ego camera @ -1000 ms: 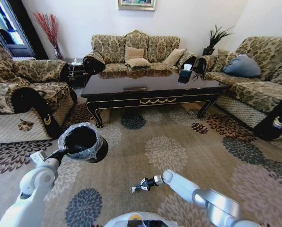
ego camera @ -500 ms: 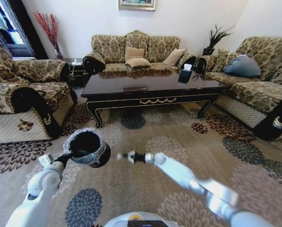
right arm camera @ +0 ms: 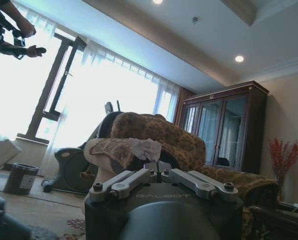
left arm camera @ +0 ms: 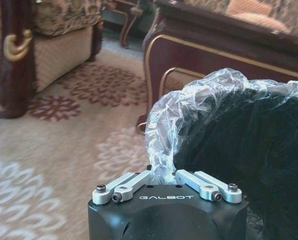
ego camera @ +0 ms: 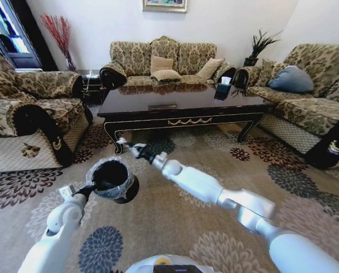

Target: Move to the front of the table and pick up the trash from the floor, then place it into the trash bin.

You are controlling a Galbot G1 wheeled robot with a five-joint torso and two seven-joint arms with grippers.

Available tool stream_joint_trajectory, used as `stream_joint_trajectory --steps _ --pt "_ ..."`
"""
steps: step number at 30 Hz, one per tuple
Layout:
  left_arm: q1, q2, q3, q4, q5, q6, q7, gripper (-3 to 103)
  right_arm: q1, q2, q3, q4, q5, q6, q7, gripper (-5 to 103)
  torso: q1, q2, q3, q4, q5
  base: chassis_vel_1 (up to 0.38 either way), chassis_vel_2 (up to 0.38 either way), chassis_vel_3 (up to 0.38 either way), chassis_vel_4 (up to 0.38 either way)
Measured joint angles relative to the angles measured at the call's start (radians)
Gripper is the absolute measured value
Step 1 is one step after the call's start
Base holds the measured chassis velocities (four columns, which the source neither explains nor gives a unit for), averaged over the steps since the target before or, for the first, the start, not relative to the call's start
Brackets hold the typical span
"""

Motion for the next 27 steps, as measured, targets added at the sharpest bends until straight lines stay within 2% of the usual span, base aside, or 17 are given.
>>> stream_joint_trajectory --steps 5,8,10,13,14,17,19,22,23,25,26,27 --pt "-0.029 -0.006 0.016 -0.009 -0.009 0.003 -0.002 2 0.003 0.030 -0.039 -0.013 -0.018 0.002 0.011 0 0.000 0.000 0.000 0.0001 0.0000 0.000 0.000 0.000 0.000" --pt "-0.023 -0.001 -0.001 -0.020 -0.020 0.005 -0.002 2 0.010 0.040 -0.046 -0.052 -0.051 0.011 0.005 16 0.000 0.000 0.000 0.0002 -0.0001 0.000 0.000 0.000 0.000" --pt "-0.021 0.002 -0.007 -0.022 -0.022 0.005 -0.002 2 0.012 0.040 -0.046 -0.060 -0.059 0.013 0.001 16 0.000 0.000 0.000 0.0001 0.0000 0.000 0.000 0.000 0.000" --pt "-0.011 0.015 -0.035 -0.027 -0.035 0.006 -0.002 2 0.018 0.029 -0.048 -0.073 -0.076 0.017 -0.011 33 0.000 0.000 0.000 0.0003 0.0000 0.000 0.000 0.000 0.000" --pt "-0.011 0.015 -0.035 -0.027 -0.035 0.006 -0.002 2 0.018 0.029 -0.048 -0.073 -0.076 0.017 -0.011 33 0.000 0.000 0.000 0.0003 0.0000 0.000 0.000 0.000 0.000" --pt "-0.004 0.019 -0.048 -0.032 -0.040 0.006 -0.001 2 0.018 0.015 -0.051 -0.067 -0.088 0.017 -0.010 49 0.000 0.000 0.000 0.0002 0.0000 0.000 0.000 0.000 0.000" --pt "-0.002 0.019 -0.048 -0.032 -0.040 0.006 -0.001 2 0.017 0.013 -0.051 -0.066 -0.092 0.017 -0.009 49 0.000 0.000 0.000 0.0001 0.0001 0.000 0.000 0.000 0.000" --pt "0.006 0.019 -0.051 -0.037 -0.040 0.007 -0.001 2 0.011 0.001 -0.051 -0.059 -0.109 0.017 0.006 65 0.000 0.000 0.000 0.0002 0.0000 0.000 0.000 0.000 0.000" --pt "0.006 0.019 -0.051 -0.037 -0.040 0.007 -0.001 2 0.011 0.001 -0.051 -0.059 -0.109 0.017 0.006 65 0.000 0.000 0.000 0.0002 0.0000 0.000 0.000 0.000 0.000" --pt "0.010 0.019 -0.051 -0.038 -0.039 0.007 -0.001 2 0.010 -0.007 -0.050 -0.058 -0.119 0.016 0.009 77 0.000 0.000 0.000 0.0002 0.0001 0.000 0.000 0.000 0.000" --pt "0.011 0.019 -0.052 -0.038 -0.038 0.007 -0.001 2 0.010 -0.011 -0.049 -0.058 -0.122 0.016 0.010 77 0.000 0.000 0.000 0.0002 0.0001 0.000 0.000 0.000 0.000" --pt "0.012 0.019 -0.052 -0.038 -0.038 0.007 -0.001 2 0.011 -0.015 -0.049 -0.058 -0.123 0.015 0.010 82 0.000 0.000 0.000 0.0001 0.0001 0.000 0.000 0.000 0.000"
